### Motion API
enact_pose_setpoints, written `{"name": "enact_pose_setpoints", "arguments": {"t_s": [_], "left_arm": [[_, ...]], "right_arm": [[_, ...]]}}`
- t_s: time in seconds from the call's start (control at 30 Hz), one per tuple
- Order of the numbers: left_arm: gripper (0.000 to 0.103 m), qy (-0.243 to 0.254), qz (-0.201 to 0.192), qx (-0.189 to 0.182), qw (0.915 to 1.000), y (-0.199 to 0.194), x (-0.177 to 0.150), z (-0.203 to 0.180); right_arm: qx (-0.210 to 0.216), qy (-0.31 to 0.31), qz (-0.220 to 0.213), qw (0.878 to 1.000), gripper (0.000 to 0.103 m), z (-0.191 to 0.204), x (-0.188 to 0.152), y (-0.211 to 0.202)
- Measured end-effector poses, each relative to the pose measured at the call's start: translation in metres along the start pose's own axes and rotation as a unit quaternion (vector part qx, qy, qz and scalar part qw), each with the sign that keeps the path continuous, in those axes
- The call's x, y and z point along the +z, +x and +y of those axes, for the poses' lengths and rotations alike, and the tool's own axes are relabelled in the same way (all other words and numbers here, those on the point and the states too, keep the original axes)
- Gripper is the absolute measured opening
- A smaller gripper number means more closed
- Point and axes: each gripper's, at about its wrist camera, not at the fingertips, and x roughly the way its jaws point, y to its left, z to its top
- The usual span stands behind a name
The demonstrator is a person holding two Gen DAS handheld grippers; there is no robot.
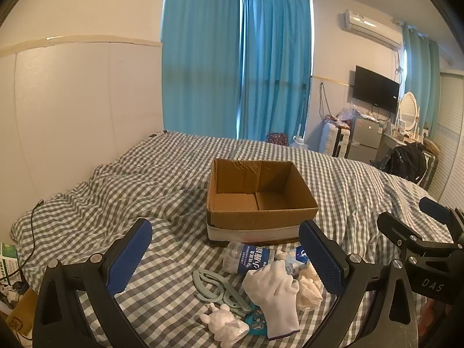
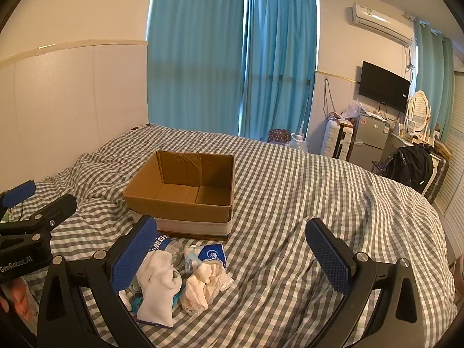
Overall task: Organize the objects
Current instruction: 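Move both tools toward the pile of items beside the box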
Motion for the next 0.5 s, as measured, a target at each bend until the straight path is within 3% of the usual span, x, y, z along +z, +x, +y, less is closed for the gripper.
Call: {"name": "enact_pose_setpoints", "arguments": {"t_s": [0.5], "left_arm": [[0.103,0.005,-0.009,-0.004,0.9999,-0.012,0.001,-0.005]], "right_arm": [[0.002,-0.004,-0.003,1.000,0.103,0.002,0.000,-0.007]]}}
